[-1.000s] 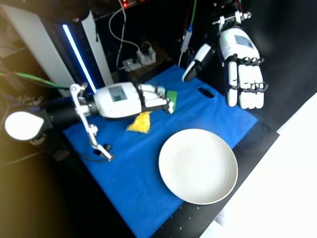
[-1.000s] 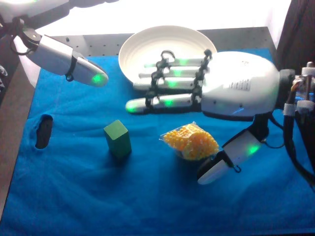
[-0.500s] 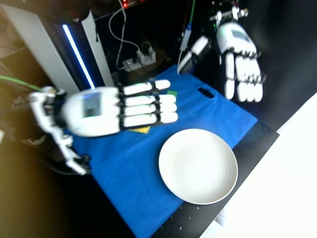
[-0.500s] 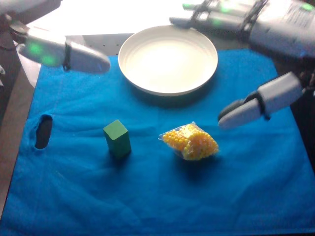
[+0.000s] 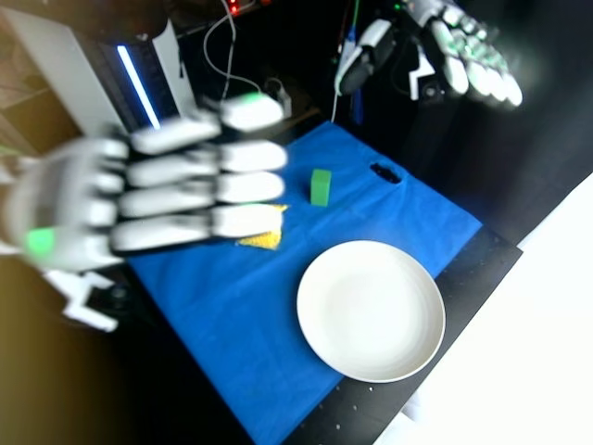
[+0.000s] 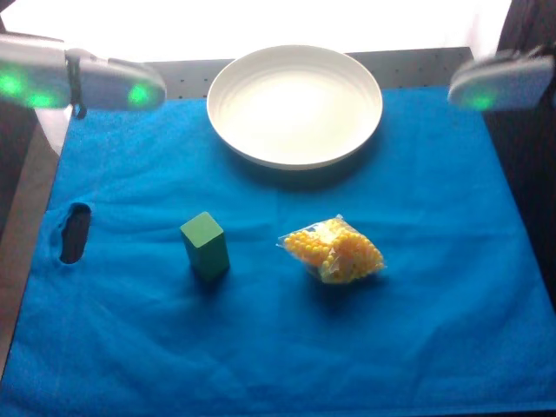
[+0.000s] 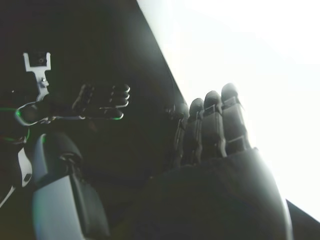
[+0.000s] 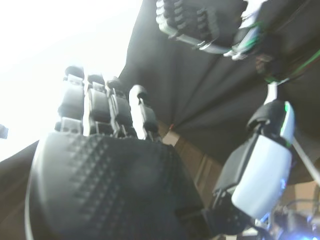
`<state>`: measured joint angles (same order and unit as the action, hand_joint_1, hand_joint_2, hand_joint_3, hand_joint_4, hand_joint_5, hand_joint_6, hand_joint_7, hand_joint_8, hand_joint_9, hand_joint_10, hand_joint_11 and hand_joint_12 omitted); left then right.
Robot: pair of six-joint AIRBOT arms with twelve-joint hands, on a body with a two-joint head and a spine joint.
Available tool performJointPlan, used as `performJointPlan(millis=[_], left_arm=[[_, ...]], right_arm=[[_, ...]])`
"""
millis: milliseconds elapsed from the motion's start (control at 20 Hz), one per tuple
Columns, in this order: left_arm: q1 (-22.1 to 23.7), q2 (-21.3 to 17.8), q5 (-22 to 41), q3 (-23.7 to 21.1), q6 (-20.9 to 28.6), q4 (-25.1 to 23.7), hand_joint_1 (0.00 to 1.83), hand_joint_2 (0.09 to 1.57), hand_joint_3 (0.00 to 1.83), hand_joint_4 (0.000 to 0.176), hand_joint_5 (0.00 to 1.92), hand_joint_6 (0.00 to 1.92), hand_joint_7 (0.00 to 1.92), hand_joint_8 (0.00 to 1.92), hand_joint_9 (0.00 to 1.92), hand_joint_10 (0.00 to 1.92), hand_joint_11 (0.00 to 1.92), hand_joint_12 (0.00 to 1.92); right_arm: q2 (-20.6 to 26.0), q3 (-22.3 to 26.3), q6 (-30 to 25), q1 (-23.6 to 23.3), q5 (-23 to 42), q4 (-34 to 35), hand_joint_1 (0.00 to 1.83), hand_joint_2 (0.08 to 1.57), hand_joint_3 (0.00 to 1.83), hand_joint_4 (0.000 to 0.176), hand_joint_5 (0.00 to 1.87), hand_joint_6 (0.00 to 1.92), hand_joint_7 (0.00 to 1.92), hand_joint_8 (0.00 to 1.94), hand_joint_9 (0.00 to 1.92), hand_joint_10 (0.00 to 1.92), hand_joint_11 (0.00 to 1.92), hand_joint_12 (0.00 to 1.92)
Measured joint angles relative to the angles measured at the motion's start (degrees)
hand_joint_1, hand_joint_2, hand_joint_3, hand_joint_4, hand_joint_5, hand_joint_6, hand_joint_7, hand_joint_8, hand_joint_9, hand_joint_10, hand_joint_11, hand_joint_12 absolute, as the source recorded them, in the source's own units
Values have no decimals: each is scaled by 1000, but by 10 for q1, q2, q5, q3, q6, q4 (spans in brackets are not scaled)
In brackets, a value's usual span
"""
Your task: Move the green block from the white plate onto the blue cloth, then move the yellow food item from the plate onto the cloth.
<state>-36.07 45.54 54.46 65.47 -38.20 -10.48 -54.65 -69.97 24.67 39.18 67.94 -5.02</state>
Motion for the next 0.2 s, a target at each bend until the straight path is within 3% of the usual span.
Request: performJointPlan(millis=[200], left_arm=[[-7, -24, 48, -23, -25, 24, 550, 829, 17, 0, 111, 0, 116, 5, 65, 5, 7, 9]], right_arm=[[8, 26, 0, 7, 55, 22, 486, 712, 0, 176, 0, 0, 17, 4, 0, 0, 0, 102]])
